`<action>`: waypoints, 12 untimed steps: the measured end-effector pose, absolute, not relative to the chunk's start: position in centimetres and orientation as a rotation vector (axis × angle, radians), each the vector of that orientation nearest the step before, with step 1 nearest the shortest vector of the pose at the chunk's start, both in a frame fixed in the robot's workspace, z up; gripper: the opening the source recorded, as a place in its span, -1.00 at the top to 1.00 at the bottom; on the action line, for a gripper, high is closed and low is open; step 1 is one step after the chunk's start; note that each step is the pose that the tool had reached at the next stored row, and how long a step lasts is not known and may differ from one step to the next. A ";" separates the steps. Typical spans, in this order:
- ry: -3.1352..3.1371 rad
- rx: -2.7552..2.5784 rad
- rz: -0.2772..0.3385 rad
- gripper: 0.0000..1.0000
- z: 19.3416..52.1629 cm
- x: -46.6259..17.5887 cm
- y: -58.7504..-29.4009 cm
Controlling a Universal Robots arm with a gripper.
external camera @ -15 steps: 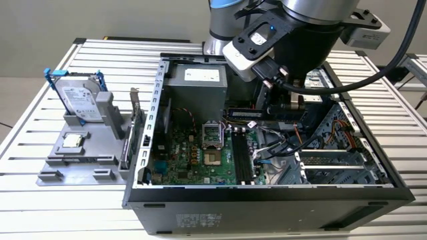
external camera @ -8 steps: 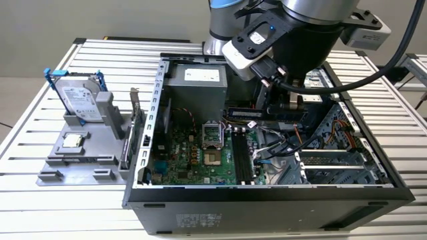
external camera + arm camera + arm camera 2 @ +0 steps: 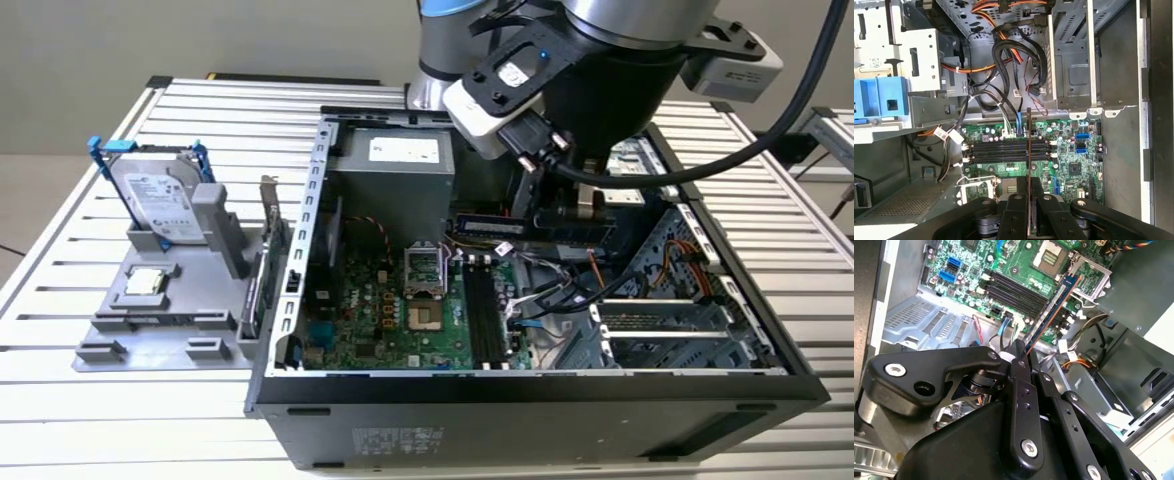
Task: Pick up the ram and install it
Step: 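Insert the ram into the slot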
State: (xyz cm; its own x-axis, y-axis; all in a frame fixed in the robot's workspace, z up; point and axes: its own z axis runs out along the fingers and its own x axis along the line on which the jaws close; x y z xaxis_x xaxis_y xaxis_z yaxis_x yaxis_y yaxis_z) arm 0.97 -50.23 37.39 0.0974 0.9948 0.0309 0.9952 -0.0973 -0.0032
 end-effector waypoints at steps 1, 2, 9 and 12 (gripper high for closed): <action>-2.091 -2.313 -0.032 1.00 37.4 1.0 -50.2; -2.087 -2.317 -0.032 1.00 37.4 1.0 -50.2; -2.065 -2.337 -0.033 1.00 37.4 1.0 -50.2; -2.056 -2.345 -0.033 1.00 37.4 1.0 -50.2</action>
